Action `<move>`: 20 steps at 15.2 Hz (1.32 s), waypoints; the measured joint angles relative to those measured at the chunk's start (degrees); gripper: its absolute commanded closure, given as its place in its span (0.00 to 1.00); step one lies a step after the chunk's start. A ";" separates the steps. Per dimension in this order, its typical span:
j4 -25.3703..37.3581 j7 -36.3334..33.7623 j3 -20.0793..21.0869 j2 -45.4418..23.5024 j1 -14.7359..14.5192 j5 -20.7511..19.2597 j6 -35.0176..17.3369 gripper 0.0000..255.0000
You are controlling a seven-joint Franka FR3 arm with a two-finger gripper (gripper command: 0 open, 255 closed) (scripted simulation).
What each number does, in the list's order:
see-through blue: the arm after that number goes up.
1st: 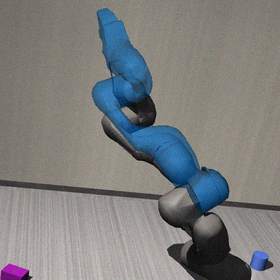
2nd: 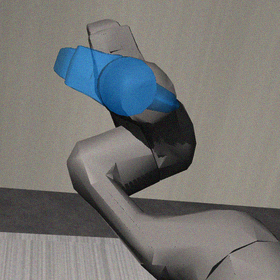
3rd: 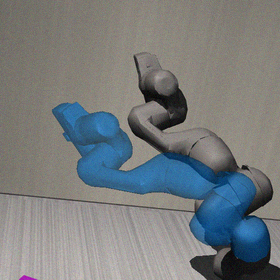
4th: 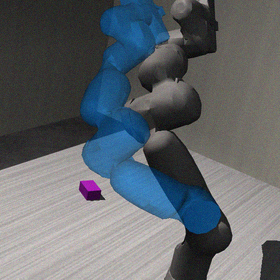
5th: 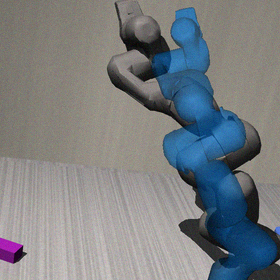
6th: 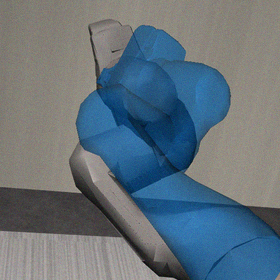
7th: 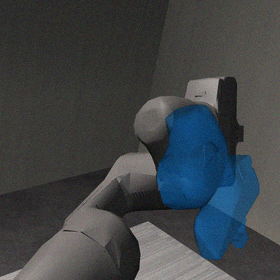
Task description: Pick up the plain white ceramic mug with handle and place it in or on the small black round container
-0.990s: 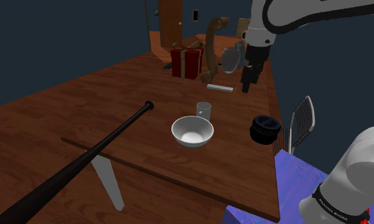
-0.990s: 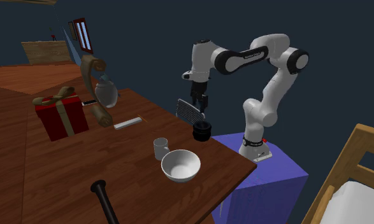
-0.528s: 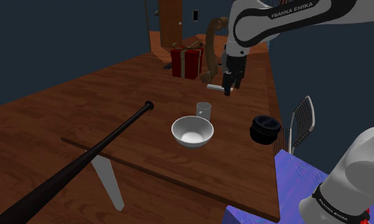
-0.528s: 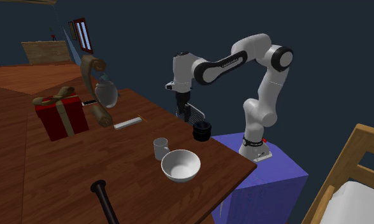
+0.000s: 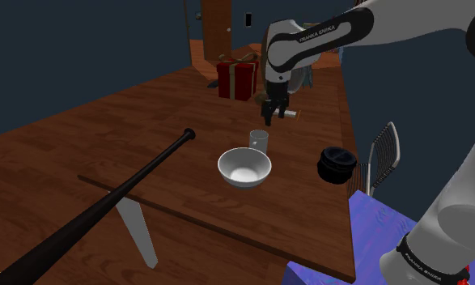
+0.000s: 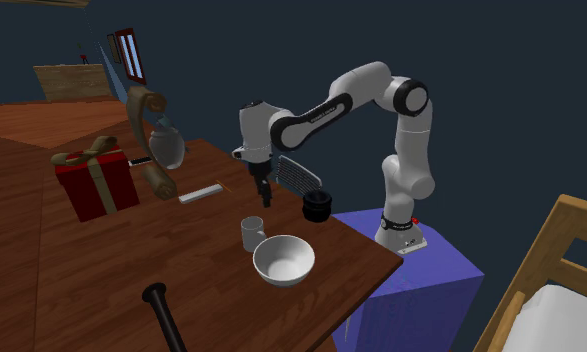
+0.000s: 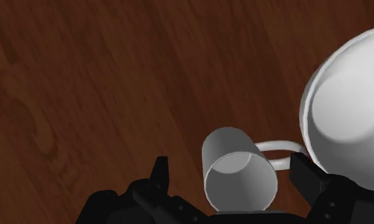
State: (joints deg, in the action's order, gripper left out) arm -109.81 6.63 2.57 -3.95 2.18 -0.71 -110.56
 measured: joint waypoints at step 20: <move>6.45 -0.07 -0.40 -13.35 0.39 0.65 -5.78 1.00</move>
State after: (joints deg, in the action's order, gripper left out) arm -103.37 6.55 2.17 -17.31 2.57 -0.06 -116.34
